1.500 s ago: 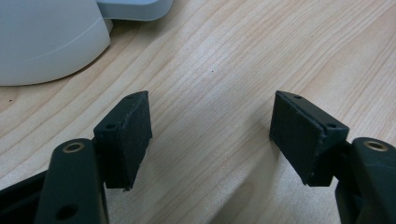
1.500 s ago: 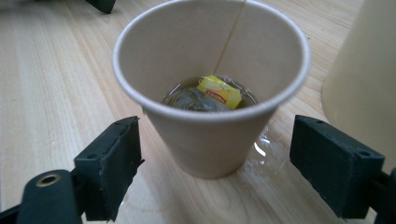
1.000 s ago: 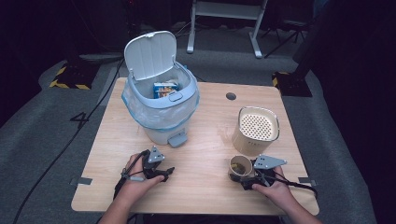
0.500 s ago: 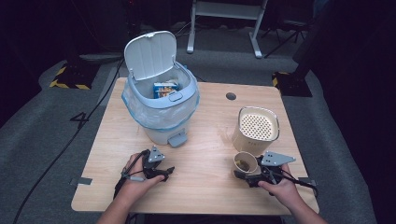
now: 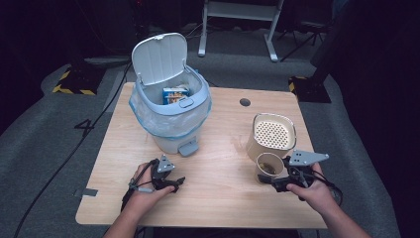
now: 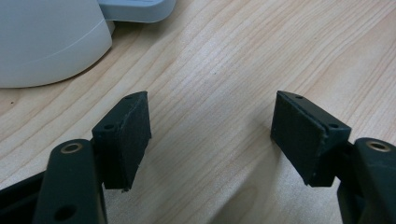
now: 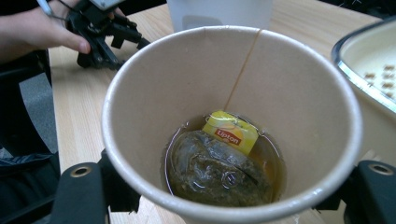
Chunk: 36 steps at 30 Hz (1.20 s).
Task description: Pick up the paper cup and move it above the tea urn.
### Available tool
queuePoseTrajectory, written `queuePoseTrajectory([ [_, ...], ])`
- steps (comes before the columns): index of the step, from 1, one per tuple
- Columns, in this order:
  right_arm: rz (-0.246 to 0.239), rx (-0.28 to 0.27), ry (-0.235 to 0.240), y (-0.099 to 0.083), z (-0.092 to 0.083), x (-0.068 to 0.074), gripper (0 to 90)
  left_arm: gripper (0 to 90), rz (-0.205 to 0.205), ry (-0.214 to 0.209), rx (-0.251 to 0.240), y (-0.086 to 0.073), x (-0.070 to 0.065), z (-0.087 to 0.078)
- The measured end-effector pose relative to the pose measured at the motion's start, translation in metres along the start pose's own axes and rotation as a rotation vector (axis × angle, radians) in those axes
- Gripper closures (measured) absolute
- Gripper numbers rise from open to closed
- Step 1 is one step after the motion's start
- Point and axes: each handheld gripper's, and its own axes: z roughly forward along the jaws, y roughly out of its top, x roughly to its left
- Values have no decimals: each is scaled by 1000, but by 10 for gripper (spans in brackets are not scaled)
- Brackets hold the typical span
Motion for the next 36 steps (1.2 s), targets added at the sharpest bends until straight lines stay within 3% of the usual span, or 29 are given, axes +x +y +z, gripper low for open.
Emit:
queuePoseTrajectory([
  [21,-8,-44,-37,56,-29,-17,295,287,-2,3,1,0,0,0],
  [36,15,-82,-100,87,-43,-48,295,288,-1,4,1,0,0,0],
])
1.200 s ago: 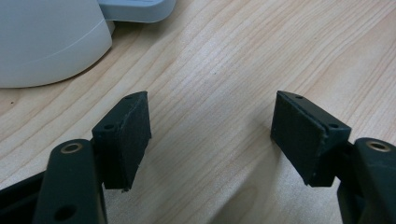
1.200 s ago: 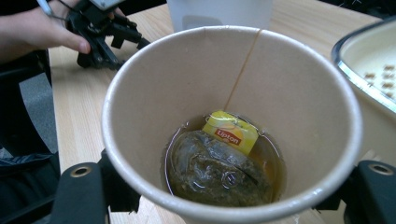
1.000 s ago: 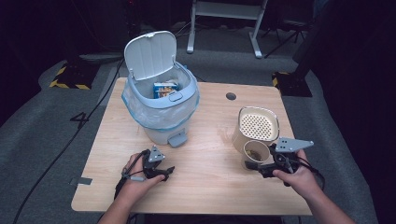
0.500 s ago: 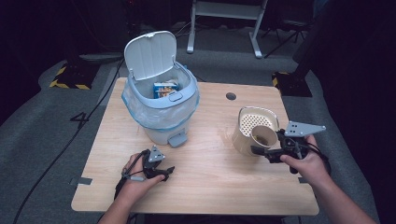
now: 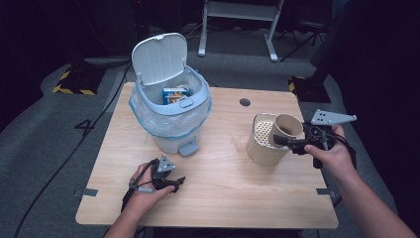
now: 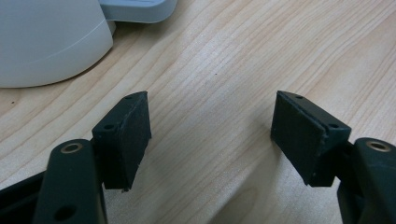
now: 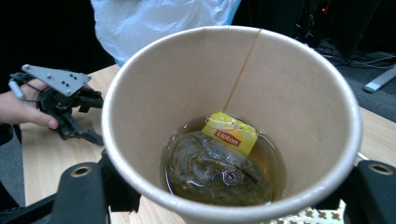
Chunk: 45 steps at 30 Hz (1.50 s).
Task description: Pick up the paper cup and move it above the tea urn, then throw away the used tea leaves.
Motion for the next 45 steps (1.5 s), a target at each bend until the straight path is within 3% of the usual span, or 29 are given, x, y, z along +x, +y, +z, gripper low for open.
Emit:
queuePoseTrajectory([
  [10,9,-20,-67,8,1,-23,295,287,-1,-1,0,0,0,0],
  [17,-19,-16,-137,9,0,-42,294,287,-4,-3,0,0,0,0],
  [26,-34,-19,-188,9,1,-71,298,284,-6,-3,-1,0,0,0],
  [32,-35,-11,-207,9,4,-84,300,285,-16,-7,-6,0,2,1],
  [37,-117,14,-238,7,10,-91,303,285,-28,-13,-11,0,4,0],
  [44,-175,32,-260,4,17,-96,307,284,-8,0,-1,1,2,1],
  [45,-215,38,-279,4,18,-95,308,284,-8,1,-1,1,2,1],
])
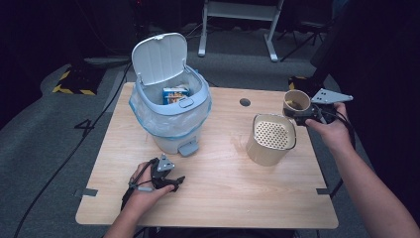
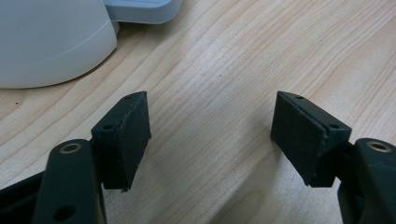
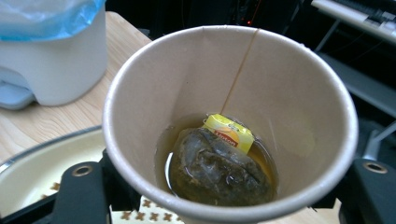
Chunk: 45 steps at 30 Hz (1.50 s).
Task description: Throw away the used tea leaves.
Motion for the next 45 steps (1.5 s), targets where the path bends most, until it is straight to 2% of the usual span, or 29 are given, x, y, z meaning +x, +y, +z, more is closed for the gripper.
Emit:
queuePoseTrajectory([
  [4,-56,4,-21,1,0,3,310,284,1,1,0,0,0,0],
  [5,-113,15,-42,1,0,5,311,284,1,1,0,0,0,0],
  [8,-160,22,-61,1,-1,7,312,284,0,0,0,0,0,0],
  [9,-223,34,-88,1,-1,10,313,284,0,0,0,0,0,0],
  [11,-252,40,-100,1,-1,11,313,284,0,0,0,0,0,0],
  [12,-317,55,-119,2,-1,14,315,284,1,0,0,0,0,0],
  [13,-317,55,-119,2,-1,14,315,284,1,0,0,0,0,0],
  [14,-352,64,-133,2,0,15,316,284,1,0,0,0,0,0],
  [22,-750,176,-246,2,4,34,324,284,1,1,0,0,0,0],
  [23,-750,176,-246,2,4,34,324,284,1,1,0,0,0,0],
  [24,-844,207,-283,2,5,39,325,284,1,1,0,0,0,0],
  [25,-844,207,-283,2,5,39,325,284,1,1,0,0,0,0],
  [26,-920,230,-312,0,7,45,326,284,1,1,0,0,0,0],
  [27,-920,230,-312,0,7,45,326,284,1,1,0,0,0,0],
  [28,-1009,254,-344,-1,8,49,327,284,1,1,0,0,0,0],
  [29,-1053,268,-364,-2,8,52,327,284,1,1,0,0,0,0],
  [30,-1091,282,-378,-3,9,55,328,284,1,1,0,0,0,0],
  [31,-1091,282,-378,-3,9,55,328,284,1,1,0,0,0,0],
  [32,-1146,287,-389,-3,9,57,328,284,1,0,0,0,0,0],
  [33,-1217,310,-420,-5,10,62,330,284,1,1,0,0,0,0],
  [34,-1254,313,-435,-5,11,64,331,284,1,1,0,0,0,0],
  [35,-1345,333,-483,-7,12,68,333,284,1,1,0,0,0,0],
  [36,-1389,343,-509,-8,12,71,335,284,1,1,0,0,0,0],
  [37,-1389,343,-509,-8,12,71,335,284,1,1,0,0,0,0],
  [38,-1530,373,-577,-11,14,77,339,284,1,1,0,0,0,0],
  [42,-1731,407,-671,-17,17,86,341,284,2,1,0,0,0,0],
  [43,-1731,407,-671,-17,17,86,341,284,2,1,0,0,0,0],
  [44,-1768,413,-696,-18,17,89,342,284,2,1,0,0,0,0],
  [45,-1854,433,-744,-19,18,93,345,284,2,1,0,0,0,0],
])
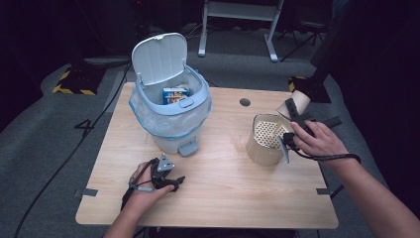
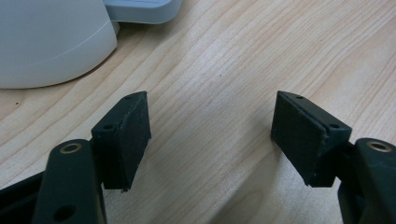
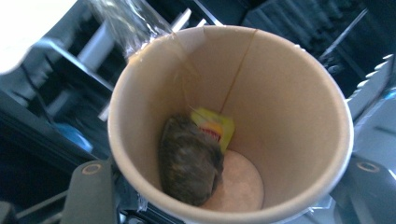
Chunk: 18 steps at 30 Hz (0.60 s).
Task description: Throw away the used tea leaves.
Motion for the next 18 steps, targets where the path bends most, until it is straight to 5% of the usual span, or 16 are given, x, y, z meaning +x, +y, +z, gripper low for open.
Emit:
queuePoseTrajectory([
  [11,-232,87,-105,5,-6,-15,352,284,0,0,0,0,0,0],
  [18,-241,79,-103,5,-5,-18,352,284,1,0,0,0,0,0],
])
